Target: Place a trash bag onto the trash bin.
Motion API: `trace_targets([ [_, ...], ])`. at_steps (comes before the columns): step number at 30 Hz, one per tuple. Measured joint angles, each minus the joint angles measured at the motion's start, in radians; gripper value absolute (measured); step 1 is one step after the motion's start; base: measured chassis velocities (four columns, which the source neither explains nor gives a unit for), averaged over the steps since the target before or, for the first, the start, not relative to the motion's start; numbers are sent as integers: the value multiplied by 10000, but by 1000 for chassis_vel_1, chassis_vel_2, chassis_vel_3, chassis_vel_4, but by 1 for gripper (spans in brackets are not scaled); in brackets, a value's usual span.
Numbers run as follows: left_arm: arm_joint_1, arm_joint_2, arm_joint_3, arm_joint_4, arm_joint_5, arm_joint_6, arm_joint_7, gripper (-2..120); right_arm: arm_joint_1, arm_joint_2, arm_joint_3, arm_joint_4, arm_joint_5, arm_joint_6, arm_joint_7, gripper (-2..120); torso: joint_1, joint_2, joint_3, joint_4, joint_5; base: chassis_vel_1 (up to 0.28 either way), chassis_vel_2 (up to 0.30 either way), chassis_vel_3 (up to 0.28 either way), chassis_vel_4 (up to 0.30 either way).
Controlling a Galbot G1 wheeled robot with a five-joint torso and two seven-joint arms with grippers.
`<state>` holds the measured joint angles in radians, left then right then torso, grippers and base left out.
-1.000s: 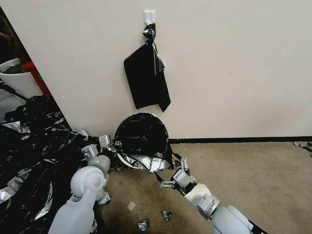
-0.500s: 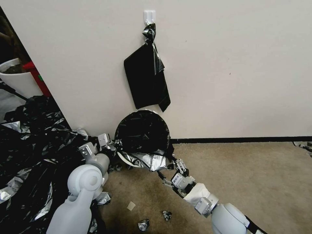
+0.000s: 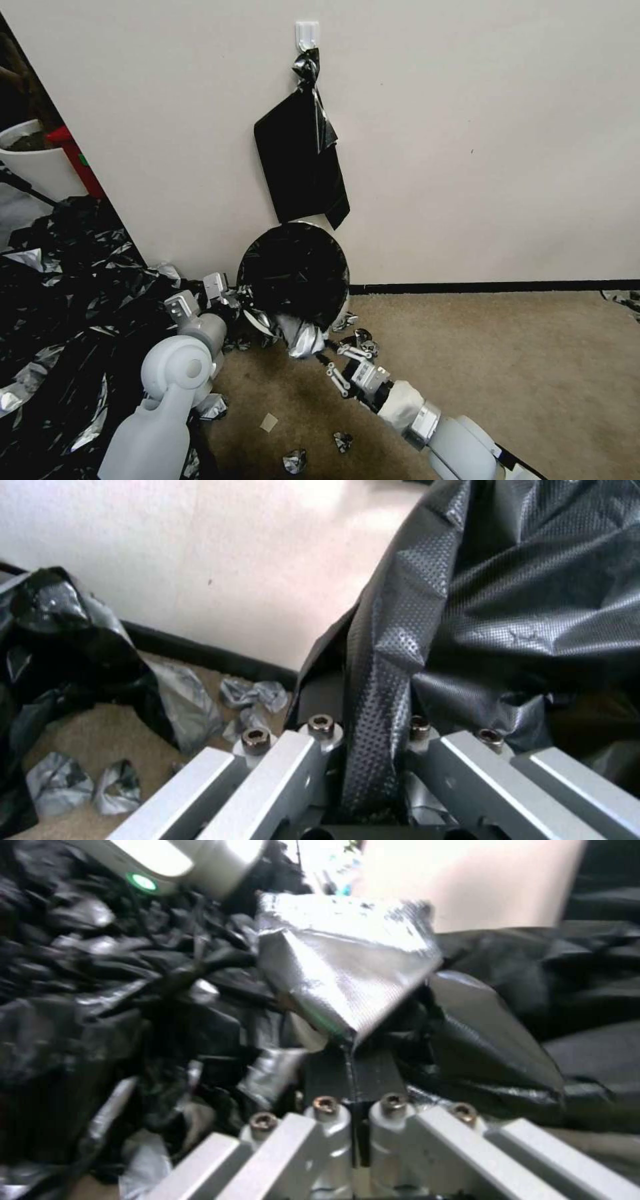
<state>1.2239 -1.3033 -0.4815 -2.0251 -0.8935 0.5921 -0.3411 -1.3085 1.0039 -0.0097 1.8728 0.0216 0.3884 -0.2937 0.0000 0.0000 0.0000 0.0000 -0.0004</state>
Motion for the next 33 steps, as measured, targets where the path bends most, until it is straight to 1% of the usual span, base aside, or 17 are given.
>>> trace_targets([
  [1, 0, 0, 0, 0, 0, 0, 0, 3, 0, 0, 0, 0, 0, 0, 0, 0, 0, 0, 0, 0, 0, 0, 0, 0, 0],
  [3, 51, 0, -5, -41, -1, 1, -5, 3, 219, 161, -1, -271, 240, 316, -796, 0, -1, -1, 0, 0, 6, 0, 0, 0, 0],
  [5, 112, 1, -4, -62, -5, 4, -6, 3, 467, 343, -21, -563, 254, 575, -1314, 0, 0, 0, 0, -1, 1, 0, 0, 0, 0],
  [7, 118, 1, -5, -68, -5, 4, -6, 3, 521, 381, -25, -620, 224, 622, -1398, 0, -1, -1, 0, -1, 2, 0, 0, 0, 0],
  [9, 193, 6, -9, -120, -6, 13, -6, 3, 861, 622, -1, -1025, -163, 850, -1997, 0, -1, 0, 0, 0, 3, 0, 0, 0, 0],
  [10, 193, 6, -9, -120, -6, 13, -6, 3, 861, 622, -1, -1025, -163, 850, -1997, 0, -1, 0, 0, 0, 3, 0, 0, 0, 0],
  [13, 369, 12, 26, -286, -20, 111, -7, 3, 1394, 975, 279, -1782, -1627, 999, -2995, 0, -1, 0, 0, 0, 2, 0, 0, 0, 0],
  [14, 369, 12, 26, -286, -20, 111, -7, 3, 1394, 975, 279, -1782, -1627, 999, -2995, 0, -1, 0, 0, 0, 2, 0, 0, 0, 0],
  [16, 555, -13, 81, -475, -41, 201, -7, 3, 1898, 1410, 656, -2790, -3190, 1276, -3610, 0, -1, 0, 0, 0, 3, 0, 0, 0, 0],
  [17, 555, -13, 81, -475, -41, 201, -7, 3, 1898, 1410, 656, -2790, -3190, 1276, -3610, 0, -1, 0, 0, 0, 3, 0, 0, 0, 0],
  [19, 753, -32, 119, -672, -43, 237, -6, 3, 2311, 1782, 983, -3672, -4240, 1508, -3821, 0, -1, 0, 0, 0, 4, 0, 0, 0, 0],
  [20, 753, -32, 119, -672, -43, 237, -6, 3, 2311, 1782, 983, -3672, -4240, 1508, -3821, 0, -1, 0, 0, 0, 4, 0, 0, 0, 0],
  [23, 982, -52, 133, -883, -42, 249, 2, 3, 2680, 2096, 1337, -4366, -5123, 1587, -3851, 0, -1, 0, 0, 1, 6, 0, 0, 0, 0],
  [27, 1112, -63, 129, -964, -43, 248, 24, 3, 2754, 2158, 1628, -4482, -5780, 1667, -3841, 0, 0, -1, 0, 0, 4, 0, 0, 0, 0],
  [30, 1123, -74, 114, -979, -42, 239, 36, 3, 2668, 2101, 1740, -4423, -5890, 1665, -3856, 0, 0, -1, 0, 2, 5, 0, 0, 0, 0],
  [32, 1092, -96, 90, -980, -40, 205, 50, 3, 2405, 1947, 2182, -4142, -6240, 1700, -4451, 0, -1, -1, 0, 0, 5, 0, 0, 0, 0],
  [33, 1092, -96, 90, -980, -40, 205, 50, 3, 2405, 1947, 2182, -4142, -6240, 1700, -4451, 0, -1, -1, 0, 0, 5, 0, 0, 0, 0],
])
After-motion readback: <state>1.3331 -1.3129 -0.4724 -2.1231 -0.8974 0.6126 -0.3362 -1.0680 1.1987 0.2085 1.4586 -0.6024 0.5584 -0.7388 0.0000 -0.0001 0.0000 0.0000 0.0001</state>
